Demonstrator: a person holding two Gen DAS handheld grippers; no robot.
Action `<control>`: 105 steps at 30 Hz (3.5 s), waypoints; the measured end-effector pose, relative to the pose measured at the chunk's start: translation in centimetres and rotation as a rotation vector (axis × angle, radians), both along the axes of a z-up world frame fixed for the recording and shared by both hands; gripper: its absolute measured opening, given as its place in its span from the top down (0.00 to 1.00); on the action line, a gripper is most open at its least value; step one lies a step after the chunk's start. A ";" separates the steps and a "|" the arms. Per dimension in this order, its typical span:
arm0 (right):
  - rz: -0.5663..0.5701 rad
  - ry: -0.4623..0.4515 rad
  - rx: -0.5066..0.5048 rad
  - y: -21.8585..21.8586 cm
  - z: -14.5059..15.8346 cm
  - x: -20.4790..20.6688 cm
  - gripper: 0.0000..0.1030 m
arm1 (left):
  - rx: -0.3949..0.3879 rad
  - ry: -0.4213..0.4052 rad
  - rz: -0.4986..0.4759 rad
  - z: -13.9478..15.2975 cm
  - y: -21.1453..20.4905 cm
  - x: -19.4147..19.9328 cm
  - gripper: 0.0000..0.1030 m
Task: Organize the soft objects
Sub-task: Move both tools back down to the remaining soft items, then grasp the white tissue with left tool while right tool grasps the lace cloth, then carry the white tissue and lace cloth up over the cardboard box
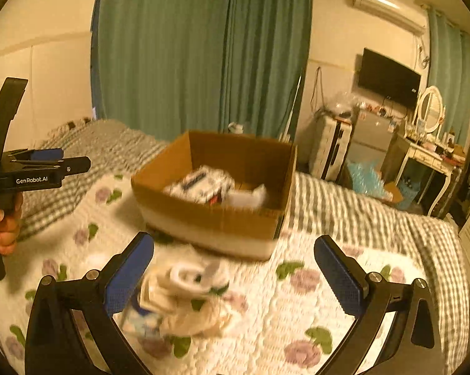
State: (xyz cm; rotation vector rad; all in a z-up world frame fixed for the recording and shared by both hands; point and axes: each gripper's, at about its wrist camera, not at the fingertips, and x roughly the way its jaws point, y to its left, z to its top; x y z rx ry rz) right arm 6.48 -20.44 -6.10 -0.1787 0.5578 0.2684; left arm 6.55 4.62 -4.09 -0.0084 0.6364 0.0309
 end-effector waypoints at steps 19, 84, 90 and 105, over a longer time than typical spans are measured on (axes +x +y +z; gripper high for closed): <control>-0.001 0.218 -0.041 -1.0 -8.4 0.8 0.01 | 0.051 0.295 -0.089 -9.8 -1.0 -1.5 0.20; 0.095 -0.042 0.113 2.3 8.7 -3.8 0.92 | -0.031 -0.128 -0.219 7.0 -3.8 -4.5 0.76; 0.086 -0.131 0.120 2.2 11.1 -3.2 0.92 | -0.029 -0.188 -0.226 8.6 -4.3 -3.5 0.76; 0.048 -0.196 0.067 2.7 11.1 2.5 0.92 | -0.020 -0.230 -0.248 8.9 -5.6 1.2 0.76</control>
